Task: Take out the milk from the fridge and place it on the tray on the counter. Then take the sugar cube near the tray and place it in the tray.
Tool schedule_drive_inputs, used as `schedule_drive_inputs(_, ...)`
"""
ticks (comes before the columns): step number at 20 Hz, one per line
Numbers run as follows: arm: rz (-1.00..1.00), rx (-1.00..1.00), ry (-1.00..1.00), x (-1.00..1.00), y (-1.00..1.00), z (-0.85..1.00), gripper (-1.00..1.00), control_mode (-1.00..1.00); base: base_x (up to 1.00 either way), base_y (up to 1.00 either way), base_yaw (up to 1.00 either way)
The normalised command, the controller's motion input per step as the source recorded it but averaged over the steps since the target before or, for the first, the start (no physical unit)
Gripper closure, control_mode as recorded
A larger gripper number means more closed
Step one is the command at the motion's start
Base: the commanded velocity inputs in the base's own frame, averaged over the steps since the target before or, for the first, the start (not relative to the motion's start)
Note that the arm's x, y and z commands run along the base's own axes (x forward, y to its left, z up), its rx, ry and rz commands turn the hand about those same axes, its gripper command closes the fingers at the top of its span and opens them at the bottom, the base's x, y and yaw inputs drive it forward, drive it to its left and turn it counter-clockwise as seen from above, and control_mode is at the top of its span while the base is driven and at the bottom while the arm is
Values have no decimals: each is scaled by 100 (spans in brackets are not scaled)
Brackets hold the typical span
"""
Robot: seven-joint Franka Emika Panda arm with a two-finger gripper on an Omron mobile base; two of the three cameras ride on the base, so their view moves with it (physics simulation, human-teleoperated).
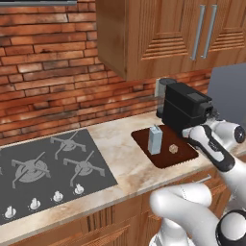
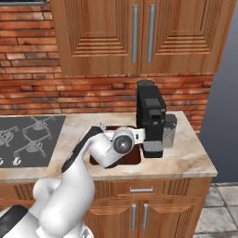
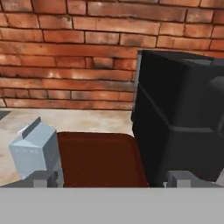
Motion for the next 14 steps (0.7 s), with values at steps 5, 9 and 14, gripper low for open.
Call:
schedule_drive_inputs(5,-3,1,0,-31,-49,88,-100,-100,0,0,0)
schedule_drive_inputs(9,0,0,-6,-47,-38,89,-100,-100,0,0,0)
schedule_drive_inputs(14,-2,0,-3,-57,-14,81,-100,-100,0,0,0)
